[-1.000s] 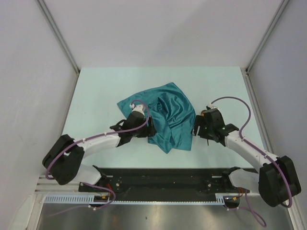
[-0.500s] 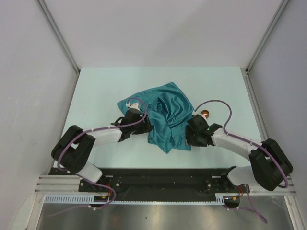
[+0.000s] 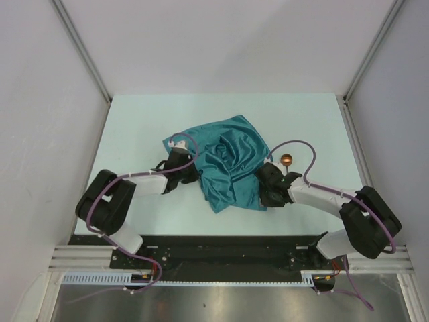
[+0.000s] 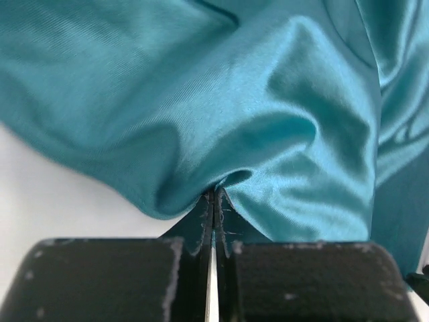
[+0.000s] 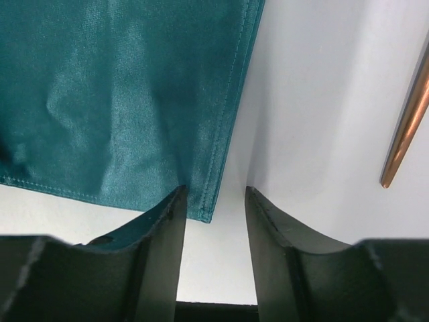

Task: Fold the napkin, place the utensils inside, and roll it up
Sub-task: Flatten the napkin out

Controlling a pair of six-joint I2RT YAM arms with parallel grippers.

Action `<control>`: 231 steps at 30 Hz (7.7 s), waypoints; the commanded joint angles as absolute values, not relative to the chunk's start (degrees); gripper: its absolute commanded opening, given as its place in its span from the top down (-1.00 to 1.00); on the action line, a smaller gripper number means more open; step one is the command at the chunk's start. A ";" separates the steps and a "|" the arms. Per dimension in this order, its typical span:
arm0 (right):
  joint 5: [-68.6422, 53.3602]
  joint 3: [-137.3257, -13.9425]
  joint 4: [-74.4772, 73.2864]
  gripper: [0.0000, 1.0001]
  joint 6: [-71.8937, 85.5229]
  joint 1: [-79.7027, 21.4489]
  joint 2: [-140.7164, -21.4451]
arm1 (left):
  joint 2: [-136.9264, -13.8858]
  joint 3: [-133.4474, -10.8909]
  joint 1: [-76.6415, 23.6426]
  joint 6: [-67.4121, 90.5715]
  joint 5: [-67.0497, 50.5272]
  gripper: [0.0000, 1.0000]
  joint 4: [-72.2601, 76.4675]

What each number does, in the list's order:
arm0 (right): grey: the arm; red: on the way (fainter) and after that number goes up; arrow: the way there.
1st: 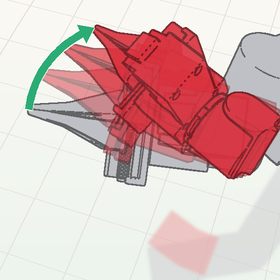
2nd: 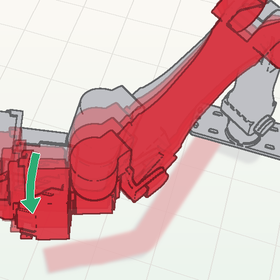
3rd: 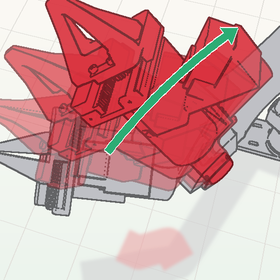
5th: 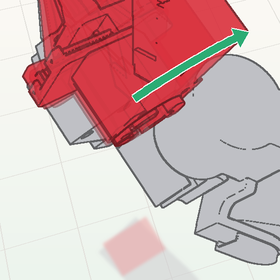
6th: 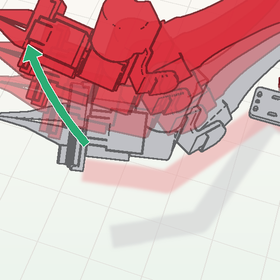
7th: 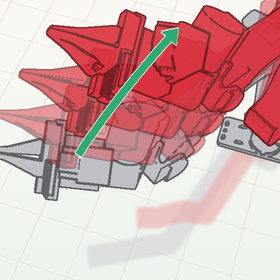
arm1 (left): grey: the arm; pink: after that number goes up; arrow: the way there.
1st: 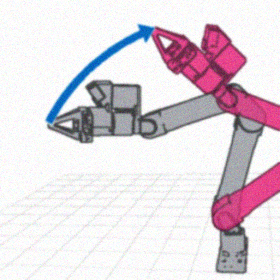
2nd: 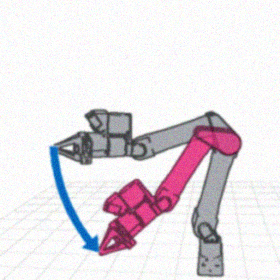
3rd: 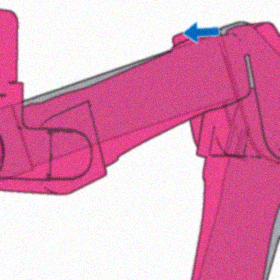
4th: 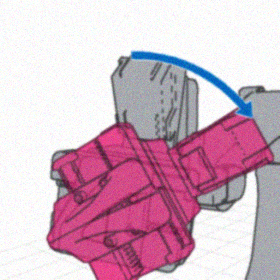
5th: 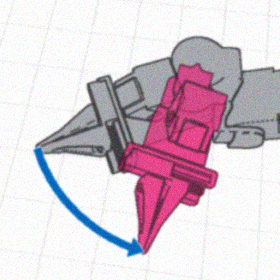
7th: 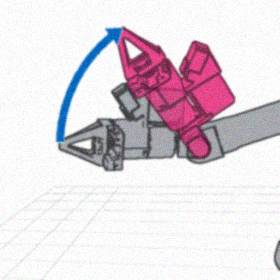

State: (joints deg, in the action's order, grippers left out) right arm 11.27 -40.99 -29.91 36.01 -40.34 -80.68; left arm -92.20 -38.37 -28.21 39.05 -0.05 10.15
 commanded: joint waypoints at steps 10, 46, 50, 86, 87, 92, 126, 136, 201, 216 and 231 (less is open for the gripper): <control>14.94 -45.44 -34.36 0.21 36.56 -41.04 -86.13 | -87.89 -45.34 -13.45 27.60 2.11 0.99 0.35; 8.00 -42.80 -32.96 0.17 39.02 -41.40 -83.50 | -56.43 -26.37 -12.04 36.30 14.41 -0.62 -18.63; 7.56 -42.10 -32.43 0.23 38.50 -40.61 -83.67 | -56.51 -26.46 -11.95 36.21 13.63 -0.62 -19.42; 11.42 -45.78 -52.74 -0.14 47.38 -36.83 -76.03 | -56.52 -24.17 -15.20 39.98 13.54 -0.36 -25.92; 11.86 -47.88 -52.56 -0.23 46.59 -36.65 -75.68 | -55.99 -23.65 -15.73 41.30 13.45 -0.35 -26.80; 5.12 -55.09 -44.77 -0.38 35.26 -27.00 -76.80 | -55.72 -21.71 -19.86 45.35 11.52 -0.33 -28.12; -28.29 -102.66 -21.54 -0.08 10.89 -9.67 -131.39 | -30.94 -18.19 -21.45 66.71 12.75 0.99 -45.62; -25.76 -105.29 -23.37 0.69 10.20 -15.90 -128.33 | -32.86 -23.81 -21.53 64.78 15.02 -0.47 -45.44; -24.61 -92.38 -10.38 0.94 14.32 -16.00 -122.87 | -105.91 -61.08 -13.36 41.57 -1.76 -0.83 -1.41; -11.00 -93.51 -9.57 0.93 19.16 -8.17 -126.38 | -106.26 -61.26 -13.27 40.87 -1.76 -0.82 -1.93; 0.53 -95.36 -14.15 0.97 18.89 -6.07 -127.79 | -104.68 -64.51 -13.27 37.27 -0.18 -0.83 -4.31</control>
